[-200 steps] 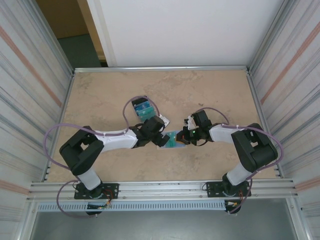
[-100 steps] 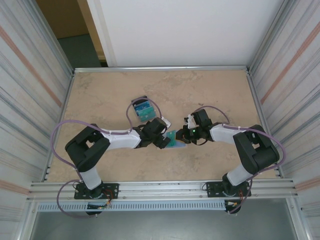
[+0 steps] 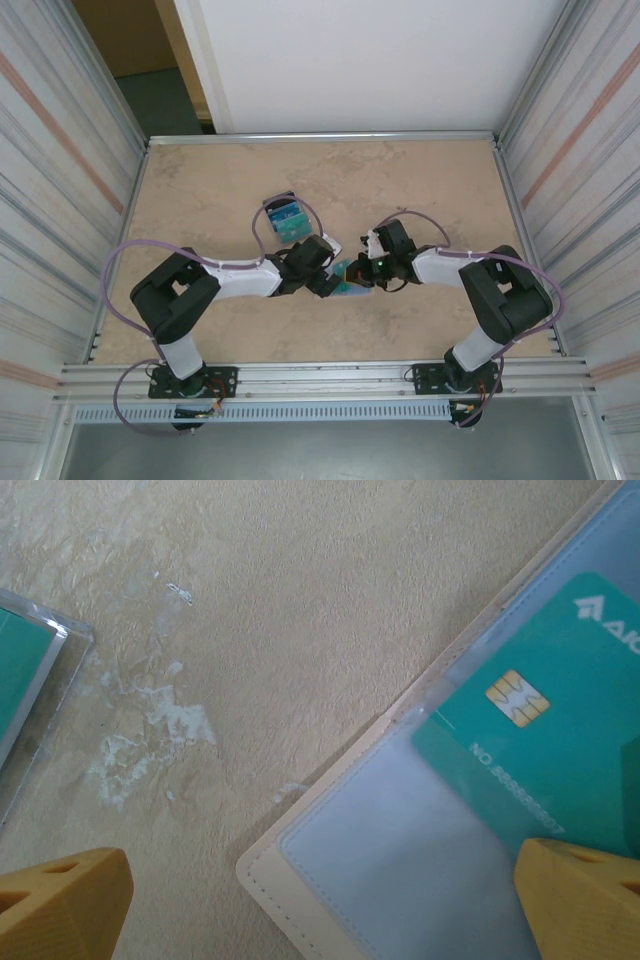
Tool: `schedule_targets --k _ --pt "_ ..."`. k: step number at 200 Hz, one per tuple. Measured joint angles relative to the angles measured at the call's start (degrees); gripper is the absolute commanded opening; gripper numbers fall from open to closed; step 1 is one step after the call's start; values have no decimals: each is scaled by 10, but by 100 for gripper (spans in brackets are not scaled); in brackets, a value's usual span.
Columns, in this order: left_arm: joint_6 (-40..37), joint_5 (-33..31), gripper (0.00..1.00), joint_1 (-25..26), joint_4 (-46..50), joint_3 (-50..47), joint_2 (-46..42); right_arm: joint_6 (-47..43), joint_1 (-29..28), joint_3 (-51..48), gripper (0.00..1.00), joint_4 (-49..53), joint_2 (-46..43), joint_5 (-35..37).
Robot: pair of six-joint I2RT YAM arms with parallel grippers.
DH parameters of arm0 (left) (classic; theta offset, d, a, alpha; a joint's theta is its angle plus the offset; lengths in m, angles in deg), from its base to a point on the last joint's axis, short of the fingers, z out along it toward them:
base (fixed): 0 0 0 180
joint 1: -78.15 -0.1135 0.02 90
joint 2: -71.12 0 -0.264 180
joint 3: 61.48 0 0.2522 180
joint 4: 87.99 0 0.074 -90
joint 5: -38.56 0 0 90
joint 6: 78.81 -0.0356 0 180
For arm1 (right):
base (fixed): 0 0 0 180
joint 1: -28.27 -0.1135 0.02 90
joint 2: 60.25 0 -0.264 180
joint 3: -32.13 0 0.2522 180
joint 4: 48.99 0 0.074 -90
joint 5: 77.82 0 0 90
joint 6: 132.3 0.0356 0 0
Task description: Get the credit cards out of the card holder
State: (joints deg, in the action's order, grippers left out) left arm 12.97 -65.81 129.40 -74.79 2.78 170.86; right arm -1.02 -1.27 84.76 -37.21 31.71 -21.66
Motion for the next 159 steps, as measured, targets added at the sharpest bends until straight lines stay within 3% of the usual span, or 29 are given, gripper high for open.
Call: schedule_targets --k 49,111,137,159 --pt "2 -9 99 0 8 -12 -41 -46 -4 41 0 99 -34 58" --pt "-14 -30 96 -8 12 -23 -208 -117 -4 97 0 220 -120 108" --pt "-31 22 85 -49 12 -43 -281 -161 -13 113 0 253 -150 115" --pt "-47 111 76 -100 12 -57 -334 -209 -31 131 0 274 -171 115"
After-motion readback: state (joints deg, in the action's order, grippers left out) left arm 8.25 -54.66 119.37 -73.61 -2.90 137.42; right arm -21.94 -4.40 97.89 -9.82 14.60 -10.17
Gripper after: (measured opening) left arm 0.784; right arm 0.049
